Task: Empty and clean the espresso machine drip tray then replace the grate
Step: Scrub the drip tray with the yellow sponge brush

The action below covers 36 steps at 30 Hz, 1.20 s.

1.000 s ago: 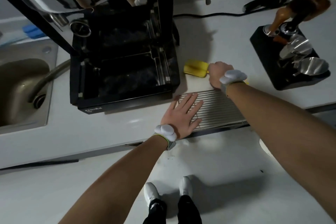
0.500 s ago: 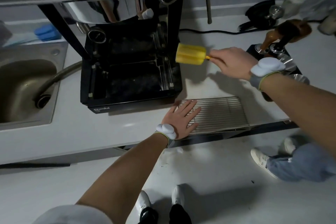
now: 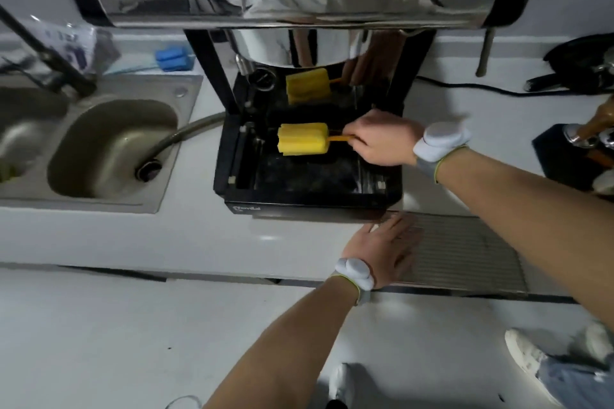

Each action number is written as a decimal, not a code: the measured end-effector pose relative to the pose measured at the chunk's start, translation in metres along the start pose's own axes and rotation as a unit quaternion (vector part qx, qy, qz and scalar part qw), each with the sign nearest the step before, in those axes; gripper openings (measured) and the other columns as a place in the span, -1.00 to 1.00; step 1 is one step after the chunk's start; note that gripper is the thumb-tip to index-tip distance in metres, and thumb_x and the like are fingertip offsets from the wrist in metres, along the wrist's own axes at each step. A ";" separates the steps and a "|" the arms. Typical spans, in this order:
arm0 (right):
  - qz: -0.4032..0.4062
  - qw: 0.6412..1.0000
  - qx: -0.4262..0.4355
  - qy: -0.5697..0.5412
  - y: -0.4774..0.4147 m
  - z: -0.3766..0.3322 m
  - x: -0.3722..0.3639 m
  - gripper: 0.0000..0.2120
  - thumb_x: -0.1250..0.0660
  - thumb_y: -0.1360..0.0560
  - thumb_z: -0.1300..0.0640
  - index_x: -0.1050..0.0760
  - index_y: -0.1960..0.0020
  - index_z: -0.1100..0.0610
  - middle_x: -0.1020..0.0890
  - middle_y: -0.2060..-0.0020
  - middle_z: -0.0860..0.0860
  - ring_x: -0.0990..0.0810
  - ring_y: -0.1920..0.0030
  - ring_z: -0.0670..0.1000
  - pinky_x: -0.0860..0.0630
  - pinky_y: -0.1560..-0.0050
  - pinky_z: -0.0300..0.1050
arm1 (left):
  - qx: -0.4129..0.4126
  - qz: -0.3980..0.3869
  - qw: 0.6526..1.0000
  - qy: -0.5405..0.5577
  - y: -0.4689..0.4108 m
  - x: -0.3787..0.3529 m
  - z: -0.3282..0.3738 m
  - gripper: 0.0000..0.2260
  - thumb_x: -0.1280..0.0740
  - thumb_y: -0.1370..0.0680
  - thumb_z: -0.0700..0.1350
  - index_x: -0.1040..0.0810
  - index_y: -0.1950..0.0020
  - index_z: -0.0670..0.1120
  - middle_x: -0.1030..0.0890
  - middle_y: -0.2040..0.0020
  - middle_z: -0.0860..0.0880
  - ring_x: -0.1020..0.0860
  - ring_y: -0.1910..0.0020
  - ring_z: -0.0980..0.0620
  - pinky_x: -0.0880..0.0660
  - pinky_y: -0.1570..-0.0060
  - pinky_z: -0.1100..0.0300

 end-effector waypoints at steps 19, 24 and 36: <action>-0.081 0.992 0.081 -0.062 -0.028 -0.015 -0.005 -0.79 -0.25 -0.57 0.05 -0.66 -0.03 0.04 -0.54 0.48 -0.09 -0.50 0.45 -0.17 -0.38 0.35 -0.25 | 0.014 0.050 0.998 0.047 0.002 0.014 0.002 -0.48 -0.21 -0.56 0.06 -0.30 -0.52 -0.03 -0.28 -0.54 0.05 -0.12 -0.56 0.08 -0.31 -0.25 0.05; -0.023 0.996 -0.009 -0.086 -0.048 -0.027 -0.009 -0.74 -0.18 -0.58 0.11 -0.55 0.20 0.15 -0.54 0.32 0.10 -0.57 0.19 0.19 -0.50 0.15 -0.01 | 0.018 0.056 0.997 0.049 0.002 0.015 0.002 -0.49 -0.23 -0.56 0.05 -0.34 -0.50 -0.03 -0.33 -0.52 0.04 -0.16 -0.55 0.07 -0.29 -0.27 0.06; -0.032 0.994 0.032 -0.101 -0.050 -0.018 -0.004 -0.77 -0.24 -0.56 0.05 -0.68 0.00 0.04 -0.66 0.29 0.05 -0.59 0.26 0.06 -0.39 0.33 -0.19 | 0.015 0.042 0.998 0.036 0.001 0.013 0.001 -0.48 -0.18 -0.59 0.07 -0.29 -0.53 -0.04 -0.26 -0.56 0.03 -0.12 -0.57 0.06 -0.25 -0.33 0.04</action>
Point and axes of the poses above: each hand's wrist, its own y-axis away from the middle knuckle, its own x-axis out of the back of the hand, z = x × y, the point moved 4 cm from there along -y, towards the middle knuckle
